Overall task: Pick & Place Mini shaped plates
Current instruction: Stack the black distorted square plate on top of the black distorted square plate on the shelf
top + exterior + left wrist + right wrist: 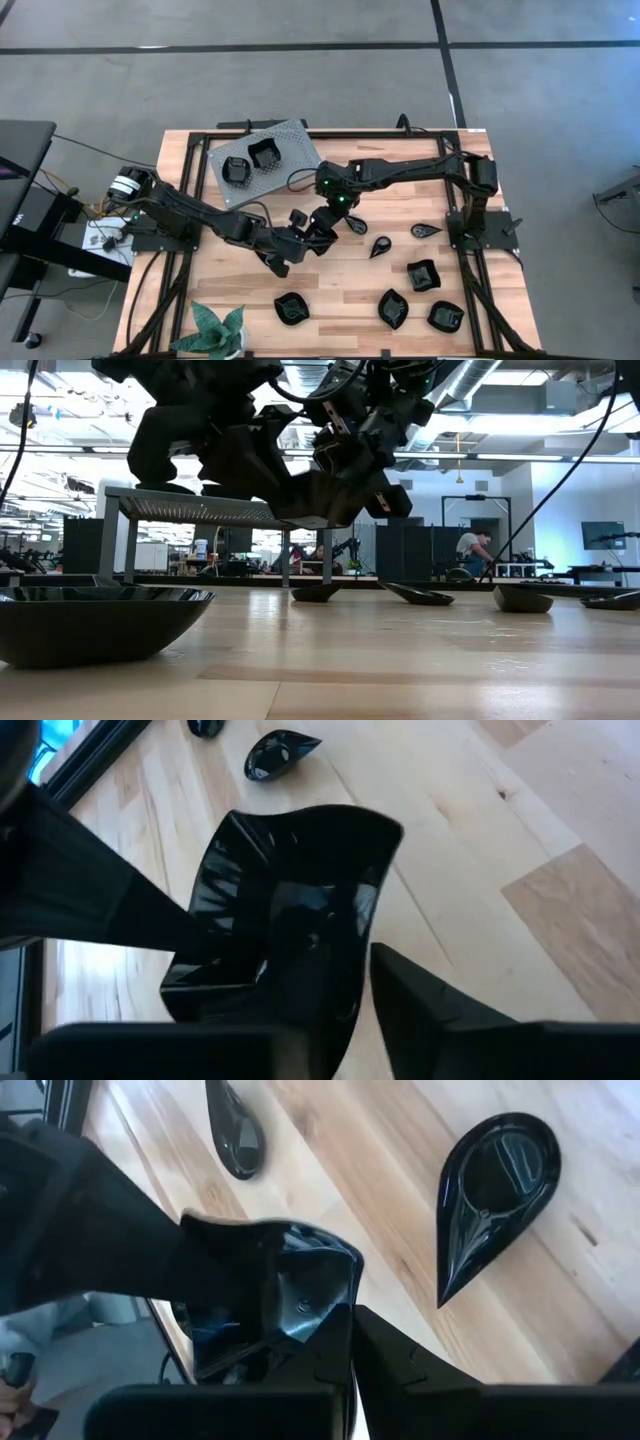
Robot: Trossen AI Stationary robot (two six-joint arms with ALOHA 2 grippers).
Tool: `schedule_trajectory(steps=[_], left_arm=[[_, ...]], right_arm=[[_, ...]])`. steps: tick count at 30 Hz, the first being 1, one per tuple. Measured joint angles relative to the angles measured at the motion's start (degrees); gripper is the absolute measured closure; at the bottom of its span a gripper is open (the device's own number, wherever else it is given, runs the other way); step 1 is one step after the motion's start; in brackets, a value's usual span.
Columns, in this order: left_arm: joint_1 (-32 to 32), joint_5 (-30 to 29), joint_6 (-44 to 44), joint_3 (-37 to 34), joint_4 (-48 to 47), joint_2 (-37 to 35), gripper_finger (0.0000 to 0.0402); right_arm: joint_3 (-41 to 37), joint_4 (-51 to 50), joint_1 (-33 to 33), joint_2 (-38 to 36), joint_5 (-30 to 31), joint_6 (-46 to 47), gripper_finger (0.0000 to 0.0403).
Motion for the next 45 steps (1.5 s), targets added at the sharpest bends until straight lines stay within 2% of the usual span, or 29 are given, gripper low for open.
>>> schedule_trajectory(steps=[6,10,31,39,45], left_arm=[[-0.02,2.68,0.15,0.0,-0.01,0.01,0.0392],[0.02,4.2,0.15,0.0,-0.03,0.04,0.039],[0.0,4.35,-0.04,-0.02,-0.03,0.04,0.0394],[0.02,4.23,-0.08,-0.02,-0.03,0.04,0.0393],[0.02,4.18,-0.49,-0.02,-0.05,0.02,0.0392]], right_arm=[[0.0,0.68,0.0,0.0,0.55,-2.76,0.0397],[0.0,1.78,-0.09,-0.02,0.62,-2.78,0.0397],[-0.04,3.05,-0.52,0.39,1.34,-2.71,0.0397],[-0.04,3.7,-0.52,0.39,3.0,-15.15,0.0397],[-0.04,6.6,-0.56,0.39,3.11,-16.36,0.0397]])
